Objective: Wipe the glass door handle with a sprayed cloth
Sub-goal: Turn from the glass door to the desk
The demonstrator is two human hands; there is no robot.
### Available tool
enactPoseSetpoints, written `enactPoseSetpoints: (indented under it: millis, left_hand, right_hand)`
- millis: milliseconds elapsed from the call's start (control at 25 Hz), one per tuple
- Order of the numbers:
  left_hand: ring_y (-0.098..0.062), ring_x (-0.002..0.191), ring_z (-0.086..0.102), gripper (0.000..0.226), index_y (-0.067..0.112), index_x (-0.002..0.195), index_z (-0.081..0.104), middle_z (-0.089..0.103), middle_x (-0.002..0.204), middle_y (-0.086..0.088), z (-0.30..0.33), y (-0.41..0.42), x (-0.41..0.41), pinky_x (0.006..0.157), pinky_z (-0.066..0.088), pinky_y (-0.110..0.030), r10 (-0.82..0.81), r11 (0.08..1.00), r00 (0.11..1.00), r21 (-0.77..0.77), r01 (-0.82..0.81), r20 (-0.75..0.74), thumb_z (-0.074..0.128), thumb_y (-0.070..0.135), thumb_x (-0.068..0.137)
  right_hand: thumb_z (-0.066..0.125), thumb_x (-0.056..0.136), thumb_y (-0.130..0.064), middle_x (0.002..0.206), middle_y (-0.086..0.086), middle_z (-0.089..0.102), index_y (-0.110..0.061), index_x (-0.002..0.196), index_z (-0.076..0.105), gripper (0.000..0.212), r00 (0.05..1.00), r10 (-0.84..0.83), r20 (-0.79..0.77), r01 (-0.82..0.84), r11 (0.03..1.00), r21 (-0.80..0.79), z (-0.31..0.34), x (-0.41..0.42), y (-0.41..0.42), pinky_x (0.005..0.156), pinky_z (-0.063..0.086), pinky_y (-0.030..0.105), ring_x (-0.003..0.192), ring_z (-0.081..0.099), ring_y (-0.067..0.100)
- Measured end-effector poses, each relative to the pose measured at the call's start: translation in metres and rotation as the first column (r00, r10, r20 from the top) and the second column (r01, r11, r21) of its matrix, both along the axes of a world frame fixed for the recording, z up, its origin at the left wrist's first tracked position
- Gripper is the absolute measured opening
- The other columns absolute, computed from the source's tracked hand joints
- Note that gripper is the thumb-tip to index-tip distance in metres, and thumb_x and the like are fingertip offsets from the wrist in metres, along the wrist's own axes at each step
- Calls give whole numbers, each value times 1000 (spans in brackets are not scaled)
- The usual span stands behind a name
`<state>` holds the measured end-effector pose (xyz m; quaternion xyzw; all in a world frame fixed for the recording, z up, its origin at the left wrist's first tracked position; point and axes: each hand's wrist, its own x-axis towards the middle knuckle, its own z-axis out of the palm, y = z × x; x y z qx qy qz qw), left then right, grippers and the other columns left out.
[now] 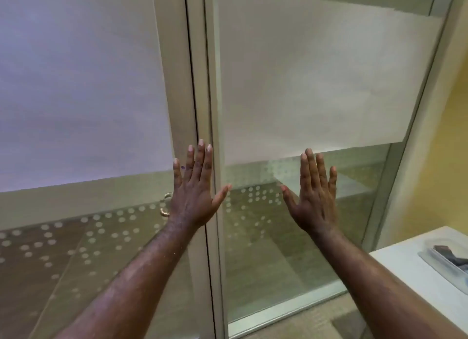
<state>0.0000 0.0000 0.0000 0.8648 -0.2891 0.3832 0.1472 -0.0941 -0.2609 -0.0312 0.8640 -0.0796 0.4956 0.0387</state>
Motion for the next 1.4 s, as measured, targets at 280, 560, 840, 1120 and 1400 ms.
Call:
enactPoseSetpoints:
  millis: [280,560,840,1120,1400]
  left_hand:
    - [-19,151,-18,90,17,155,-13,-19,163,0,-46,-79,5,122,-2,-53,-85,989,993,112,94,-82,24,68,90]
    - [-23,151,-17,88,17,155,-13,-17,164,-3,-78,-197,15,121,-8,-51,-142,955,984,246,165,-108,17,69,91]
    - [-26,152,-7,88,14,157,1,-8,165,-5,-127,-309,12,121,1,-57,-195,910,959,326,254,-204,22,68,91]
    - [-24,153,-2,88,13,157,7,-2,166,-3,-166,-401,6,120,2,-57,-335,849,898,323,419,-284,23,69,90]
    - [-27,152,2,88,13,156,9,5,165,-5,-195,-501,31,120,6,-57,-466,730,807,359,582,-363,20,69,89]
  right_hand:
    - [33,95,-54,163,12,9,-6,154,9,80,979,-183,-94,188,980,57,-42,-32,-62,119,8,55,150,6,29]
    - [34,94,-53,162,14,14,-4,153,16,79,949,-261,-176,288,946,152,-78,-52,-148,118,13,57,150,10,30]
    - [32,94,-55,162,12,14,-6,153,18,78,894,-335,-297,405,889,216,-123,-77,-240,119,13,55,150,12,29]
    - [26,93,-59,163,10,11,-10,154,15,79,782,-438,-444,590,748,302,-161,-105,-294,119,15,55,150,10,30]
    - [16,92,-67,164,6,3,-15,155,7,83,629,-551,-548,765,562,315,-194,-100,-355,120,11,54,150,5,28]
